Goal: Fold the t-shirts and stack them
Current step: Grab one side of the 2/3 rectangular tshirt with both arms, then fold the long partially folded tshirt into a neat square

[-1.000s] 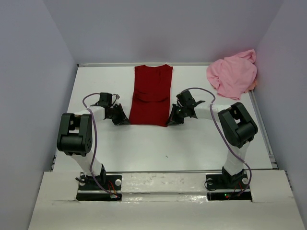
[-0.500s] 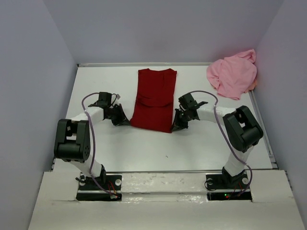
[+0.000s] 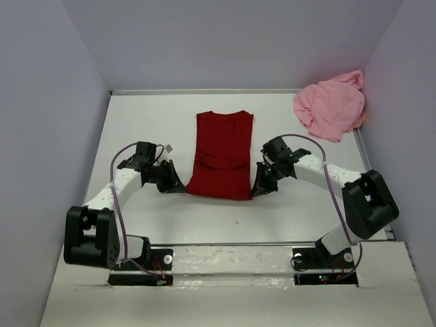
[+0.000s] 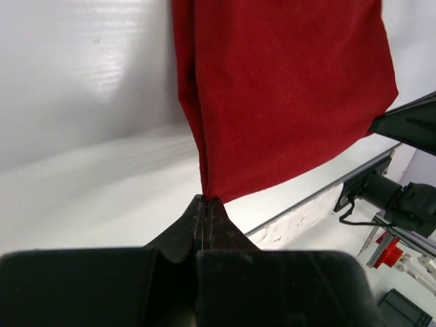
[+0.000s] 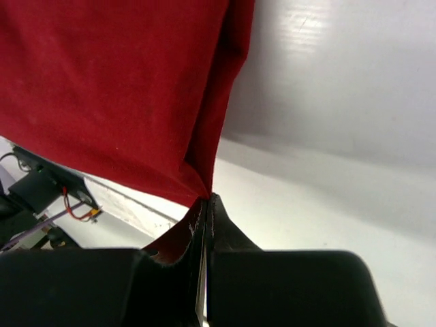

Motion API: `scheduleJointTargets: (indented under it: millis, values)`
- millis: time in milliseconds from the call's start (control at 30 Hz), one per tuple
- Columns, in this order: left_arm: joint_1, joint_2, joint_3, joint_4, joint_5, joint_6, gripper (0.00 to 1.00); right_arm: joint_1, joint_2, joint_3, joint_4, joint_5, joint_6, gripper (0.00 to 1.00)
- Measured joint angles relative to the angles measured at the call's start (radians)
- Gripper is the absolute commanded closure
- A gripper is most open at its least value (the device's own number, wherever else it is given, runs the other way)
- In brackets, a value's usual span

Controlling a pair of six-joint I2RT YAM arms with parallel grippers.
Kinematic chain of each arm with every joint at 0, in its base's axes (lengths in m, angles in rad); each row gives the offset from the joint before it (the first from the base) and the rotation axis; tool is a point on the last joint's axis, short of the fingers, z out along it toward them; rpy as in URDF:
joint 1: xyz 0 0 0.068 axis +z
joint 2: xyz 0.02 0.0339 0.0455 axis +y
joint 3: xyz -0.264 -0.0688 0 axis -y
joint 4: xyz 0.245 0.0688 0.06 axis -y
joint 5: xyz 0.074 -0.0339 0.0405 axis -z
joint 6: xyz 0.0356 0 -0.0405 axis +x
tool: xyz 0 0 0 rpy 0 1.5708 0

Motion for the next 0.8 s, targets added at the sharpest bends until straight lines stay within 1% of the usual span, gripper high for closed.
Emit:
scheduleJointTargets:
  millis: [100, 200, 433, 800]
  values:
    - [-0.007, -0.079, -0.004, -0.051, 0.0, -0.001, 1.0, 0.0, -0.052, 0.0, -0.03, -0.003, -0.002, 1.0]
    - [-0.013, -0.11, -0.004, -0.076, -0.001, -0.004, 1.0, 0.0, -0.092, 0.0, -0.054, -0.007, -0.002, 1.0]
    - [-0.014, -0.112, 0.01, -0.103, 0.0, -0.04, 0.99, 0.0, -0.127, 0.0, -0.097, -0.009, -0.002, 1.0]
    - [-0.014, -0.117, 0.157, -0.095, -0.008, -0.15, 0.98, 0.0, -0.131, 0.05, -0.131, 0.005, -0.002, 1.0]
